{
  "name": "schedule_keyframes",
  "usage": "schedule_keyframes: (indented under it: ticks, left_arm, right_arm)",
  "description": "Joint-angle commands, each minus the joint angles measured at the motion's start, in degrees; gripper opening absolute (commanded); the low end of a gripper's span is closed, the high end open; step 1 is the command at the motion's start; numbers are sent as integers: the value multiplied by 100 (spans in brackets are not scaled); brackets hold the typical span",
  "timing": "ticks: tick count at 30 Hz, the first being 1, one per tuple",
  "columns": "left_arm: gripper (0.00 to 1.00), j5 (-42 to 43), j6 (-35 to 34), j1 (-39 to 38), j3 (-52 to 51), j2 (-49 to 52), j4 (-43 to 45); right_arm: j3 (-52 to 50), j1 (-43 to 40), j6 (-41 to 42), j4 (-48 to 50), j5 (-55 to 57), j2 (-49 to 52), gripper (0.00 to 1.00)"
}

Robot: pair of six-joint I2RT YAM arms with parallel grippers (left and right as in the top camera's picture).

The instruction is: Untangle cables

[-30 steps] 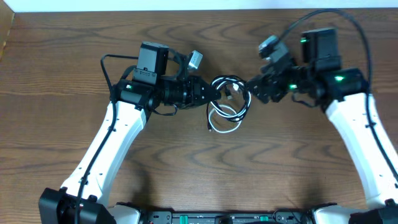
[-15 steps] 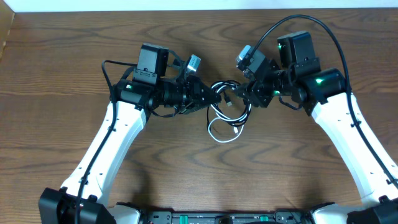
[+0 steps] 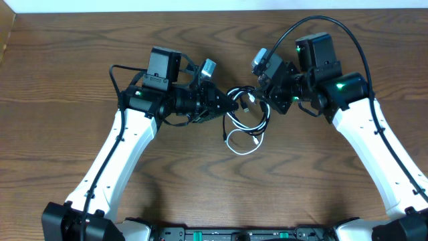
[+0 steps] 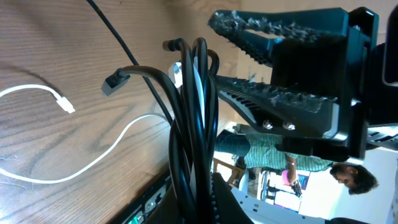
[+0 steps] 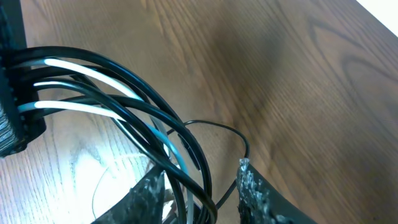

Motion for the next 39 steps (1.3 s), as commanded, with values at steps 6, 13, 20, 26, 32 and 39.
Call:
schedule_keyframes:
  ticks: [6, 13, 20, 26, 32, 39]
  left_arm:
    - [7, 273, -28, 22, 46, 55, 4]
    - [7, -330, 365, 24, 39, 55, -197]
    - [7, -1694, 957, 24, 39, 55, -756]
    - [7, -1709, 1145, 22, 39, 55, -745]
    - [7, -1543, 1482, 22, 39, 55, -581]
    - [7, 240, 3348, 22, 39, 55, -13]
  right_arm:
    - [-26, 109, -90, 20, -37, 238, 33]
    - [9, -212, 529, 162, 44, -17, 1]
    - [9, -1528, 1473, 116, -820, -354, 1]
    - [4, -2361, 1486, -295, -1211, -289, 1]
    - [4, -2232, 1353, -551, -1506, -284, 11]
    - [4, -1762, 1217, -564, -1502, -284, 34]
